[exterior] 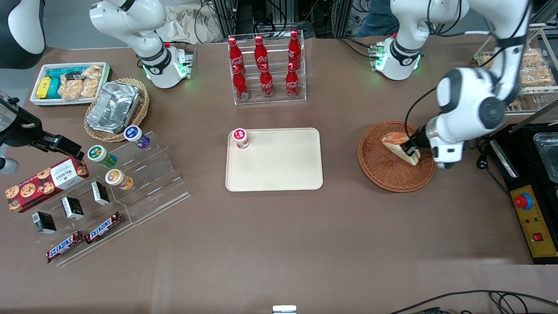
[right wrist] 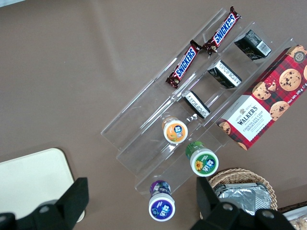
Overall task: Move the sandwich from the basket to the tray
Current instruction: 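Close the left gripper on the sandwich and lift it, then raise the held sandwich up and away from the basket, then carry the sandwich over the cream tray and lower it onto it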
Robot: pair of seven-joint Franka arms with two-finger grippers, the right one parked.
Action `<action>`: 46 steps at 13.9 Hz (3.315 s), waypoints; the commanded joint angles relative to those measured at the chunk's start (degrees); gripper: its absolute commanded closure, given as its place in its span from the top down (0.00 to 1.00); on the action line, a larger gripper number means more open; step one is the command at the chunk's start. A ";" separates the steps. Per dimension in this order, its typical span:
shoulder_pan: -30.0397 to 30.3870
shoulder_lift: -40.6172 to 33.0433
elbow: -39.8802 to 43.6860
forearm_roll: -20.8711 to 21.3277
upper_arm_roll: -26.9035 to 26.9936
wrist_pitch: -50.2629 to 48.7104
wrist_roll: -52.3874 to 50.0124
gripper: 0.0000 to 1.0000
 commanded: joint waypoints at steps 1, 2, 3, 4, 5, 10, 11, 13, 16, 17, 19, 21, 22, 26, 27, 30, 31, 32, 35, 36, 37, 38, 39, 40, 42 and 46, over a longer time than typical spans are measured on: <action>-0.15 0.73 12.24 2.14 1.91 -12.48 3.85 0.00; 0.02 0.55 15.58 2.15 2.61 -15.82 6.12 0.00; -0.24 0.47 19.10 2.15 4.36 -19.60 8.93 0.00; -0.33 0.47 22.18 2.06 5.68 -23.99 12.35 0.00; -0.33 0.38 25.08 2.06 6.74 -27.69 16.39 0.00; -0.33 -0.06 28.71 4.52 7.37 -32.03 22.05 0.00; -0.50 -0.41 28.71 4.43 7.28 -32.03 22.06 0.00; -1.29 -0.68 28.62 4.34 6.58 -32.12 22.06 0.00; -3.57 -0.33 28.36 4.34 3.07 -31.94 21.09 0.00; -4.80 0.28 28.45 4.43 2.27 -31.94 20.65 0.00; -5.07 0.64 28.54 1.55 1.13 -31.33 20.83 0.00; -5.86 2.39 28.62 -0.14 -2.55 -29.76 20.21 0.00; -6.39 2.92 28.28 -0.40 -4.05 -27.57 20.30 0.00; -10.42 6.34 25.12 -0.23 -8.90 -15.11 20.56 0.00; -12.35 8.44 25.02 -0.14 -8.90 -11.67 20.65 0.00; -16.49 15.57 25.11 -0.23 -9.07 -4.37 23.27 0.00; -17.11 17.32 25.02 -0.40 -9.51 -1.65 24.33 0.00; -17.46 18.73 25.02 -0.40 -11.08 0.21 24.34 0.00; -17.56 24.17 25.02 -0.32 -14.60 6.62 21.89 0.00; -17.56 25.94 24.93 -0.23 -15.31 8.47 21.62 0.00; -17.64 27.43 24.85 -0.23 -15.49 10.14 21.53 0.00; -17.73 28.49 24.41 -0.14 -15.49 11.29 21.53 0.00; -17.82 29.02 23.71 -0.05 -15.58 12.60 21.62 0.00; -18.95 29.29 23.27 0.12 -15.58 13.40 21.62 0.00; -19.31 29.56 22.30 0.47 -15.49 14.64 21.62 0.08; -18.44 27.11 22.12 0.83 -14.96 13.59 18.38 1.00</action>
